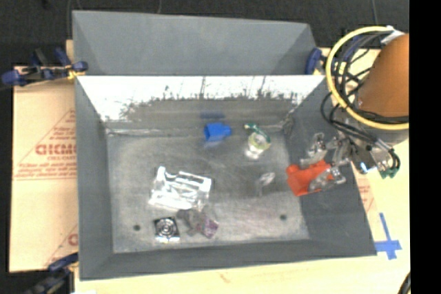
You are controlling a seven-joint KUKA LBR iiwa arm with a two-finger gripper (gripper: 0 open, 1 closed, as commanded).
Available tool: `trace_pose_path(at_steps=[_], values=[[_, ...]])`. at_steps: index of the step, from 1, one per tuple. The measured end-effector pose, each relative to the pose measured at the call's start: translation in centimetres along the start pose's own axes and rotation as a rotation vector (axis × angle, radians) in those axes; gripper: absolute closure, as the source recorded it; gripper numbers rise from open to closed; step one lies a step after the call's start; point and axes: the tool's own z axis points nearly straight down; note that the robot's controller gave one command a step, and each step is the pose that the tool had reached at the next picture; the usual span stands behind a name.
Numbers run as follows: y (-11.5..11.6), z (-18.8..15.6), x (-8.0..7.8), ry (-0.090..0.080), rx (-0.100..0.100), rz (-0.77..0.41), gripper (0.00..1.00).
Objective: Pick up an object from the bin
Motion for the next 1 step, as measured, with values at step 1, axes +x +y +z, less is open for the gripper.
trace_pose_path(at_steps=[1], values=[[-2.31, 0.65, -6.87, 0.004, -0.004, -0.323, 1.00]])
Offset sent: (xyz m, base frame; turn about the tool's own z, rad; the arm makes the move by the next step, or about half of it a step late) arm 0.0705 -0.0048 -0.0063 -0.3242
